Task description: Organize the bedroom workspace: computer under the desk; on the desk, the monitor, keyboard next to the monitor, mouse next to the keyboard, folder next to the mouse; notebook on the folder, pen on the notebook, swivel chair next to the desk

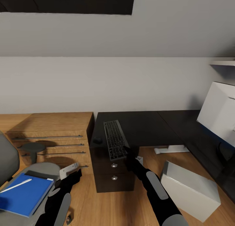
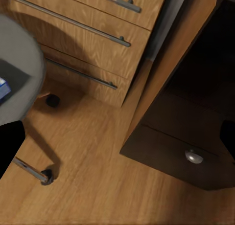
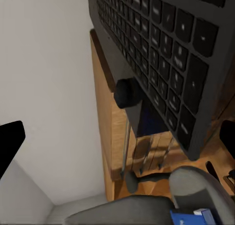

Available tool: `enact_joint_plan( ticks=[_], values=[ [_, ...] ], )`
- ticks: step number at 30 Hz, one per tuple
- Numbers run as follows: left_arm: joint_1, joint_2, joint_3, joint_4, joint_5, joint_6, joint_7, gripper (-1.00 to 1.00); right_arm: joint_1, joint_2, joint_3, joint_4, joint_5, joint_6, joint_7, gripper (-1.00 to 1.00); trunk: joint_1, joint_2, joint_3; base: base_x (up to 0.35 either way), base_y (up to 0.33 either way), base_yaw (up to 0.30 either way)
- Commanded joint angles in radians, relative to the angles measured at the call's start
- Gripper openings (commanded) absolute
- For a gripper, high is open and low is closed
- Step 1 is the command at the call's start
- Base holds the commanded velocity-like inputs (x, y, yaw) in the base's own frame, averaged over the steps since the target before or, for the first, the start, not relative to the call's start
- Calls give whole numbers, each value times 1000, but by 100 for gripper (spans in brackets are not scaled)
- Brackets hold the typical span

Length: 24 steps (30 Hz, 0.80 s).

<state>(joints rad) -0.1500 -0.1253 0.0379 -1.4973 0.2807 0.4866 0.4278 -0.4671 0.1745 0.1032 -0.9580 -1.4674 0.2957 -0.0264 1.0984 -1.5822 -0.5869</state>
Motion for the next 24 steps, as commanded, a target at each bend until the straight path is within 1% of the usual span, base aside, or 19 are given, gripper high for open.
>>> enact_joint_plan(
  ticks=[1,5,12,16,21,24],
  values=[
    [-1,0,1,-1,11,3,6,100,0,0,-1,-1,-7,2,-3,100,-1,-1,-1,-330,0,0],
    [0,0,0,-1,11,3,6,100,0,0,-4,-1,-7,1,-2,100,-1,-1,-1,-334,0,0],
    [0,0,1,-1,11,3,6,100,0,0,-4,-3,-2,-4,0,100,-28,48,21,-337,0,0],
    [0,1,1,-1,11,3,6,100,0,-4,-2,-6,2,-32,-2,100,-43,76,33,-303,0,0],
    [0,0,1,0,9,3,6,100,-1,-14,4,-10,8,-53,-7,100,-62,111,49,-115,0,0],
    [0,0,1,1,8,3,6,100,-1,-16,5,-13,36,-84,-17,100,-74,132,59,-27,0,0]
  ],
)
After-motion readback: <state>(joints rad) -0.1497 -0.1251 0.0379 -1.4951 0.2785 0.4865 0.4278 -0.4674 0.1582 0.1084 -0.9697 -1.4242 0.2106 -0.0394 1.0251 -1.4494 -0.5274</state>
